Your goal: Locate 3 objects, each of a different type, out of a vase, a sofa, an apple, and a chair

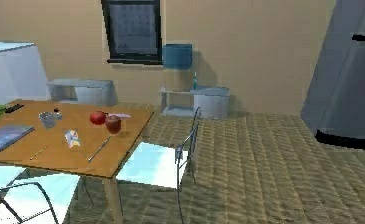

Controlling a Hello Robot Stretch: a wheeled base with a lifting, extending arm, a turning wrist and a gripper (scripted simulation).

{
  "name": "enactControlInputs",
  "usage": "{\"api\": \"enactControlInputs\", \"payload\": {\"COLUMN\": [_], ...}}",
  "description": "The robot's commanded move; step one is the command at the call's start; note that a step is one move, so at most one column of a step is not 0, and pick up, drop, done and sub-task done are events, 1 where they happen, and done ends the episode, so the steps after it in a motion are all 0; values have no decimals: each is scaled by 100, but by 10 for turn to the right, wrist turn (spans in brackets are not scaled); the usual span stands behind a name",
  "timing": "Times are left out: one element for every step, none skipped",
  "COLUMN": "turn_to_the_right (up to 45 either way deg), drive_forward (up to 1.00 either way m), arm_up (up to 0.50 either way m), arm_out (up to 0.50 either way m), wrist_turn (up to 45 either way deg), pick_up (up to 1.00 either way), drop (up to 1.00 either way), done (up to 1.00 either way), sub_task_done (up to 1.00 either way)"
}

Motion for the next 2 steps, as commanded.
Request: {"api": "enactControlInputs", "payload": {"turn_to_the_right": [270,0], "drive_forward": [0,40], "arm_up": [0,0], "arm_out": [0,0], "wrist_turn": [0,0], "pick_up": [0,0], "drop": [0,0], "done": [0,0], "sub_task_done": [0,0]}}
